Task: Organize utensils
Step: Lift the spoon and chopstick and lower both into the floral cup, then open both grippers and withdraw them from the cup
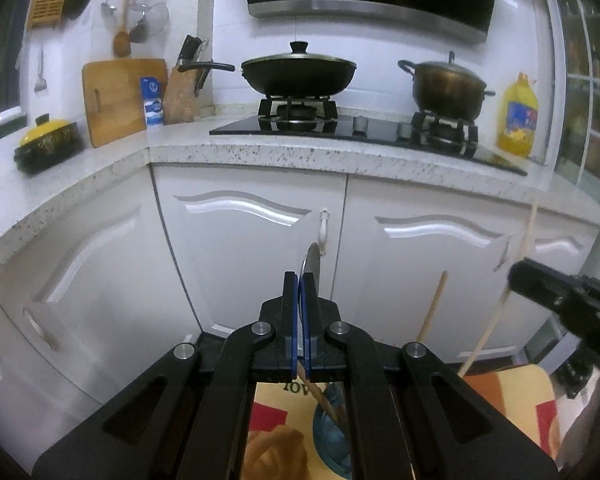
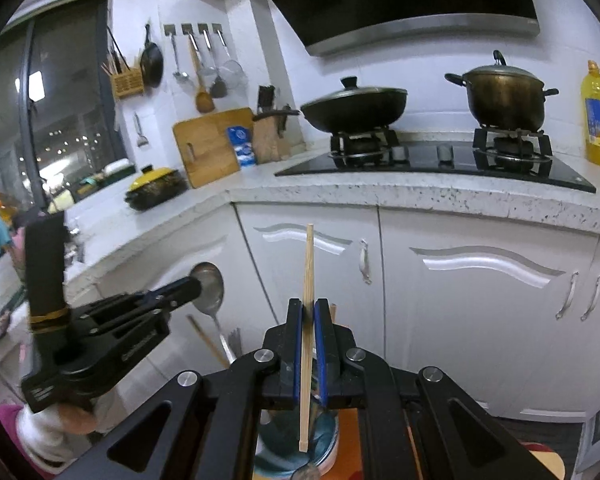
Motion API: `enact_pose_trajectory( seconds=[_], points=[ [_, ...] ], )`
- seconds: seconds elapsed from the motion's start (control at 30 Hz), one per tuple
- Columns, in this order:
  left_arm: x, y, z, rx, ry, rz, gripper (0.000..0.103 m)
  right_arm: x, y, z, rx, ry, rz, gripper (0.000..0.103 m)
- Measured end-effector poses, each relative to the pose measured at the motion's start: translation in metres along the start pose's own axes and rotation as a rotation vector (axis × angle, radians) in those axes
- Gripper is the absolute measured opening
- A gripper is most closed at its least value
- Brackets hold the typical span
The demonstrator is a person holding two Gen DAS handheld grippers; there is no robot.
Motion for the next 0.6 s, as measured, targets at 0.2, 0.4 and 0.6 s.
enact_pose_trajectory(
  seconds=[0.2,0.4,0.6],
  points=[
    [0.019,0.014,0.009,0.010,0.028,-0.037,0.000,0.029,0.031,0.005,0.016,-0.017,-0.067,0.006],
    [0.036,0.024,0.015,0.033,0.022,-0.088,0.000,0.059,0.045,0.008,-0.005,-0.014,-0.158,0.006],
    [0.047,0.027,0.017,0.046,0.010,-0.132,0.001,0.081,0.058,0.010,-0.030,0.004,-0.253,0.006]
  ],
)
Point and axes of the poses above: each gripper's, at about its wrist camera, not at the fingertips, and y roughly the way its jaws point, z to its right, x to its underside, the point moved 9 cm from there along y, roughly the way its jaws point, and after that the axes turned 4 degrees about x, right-handed, at the moved point
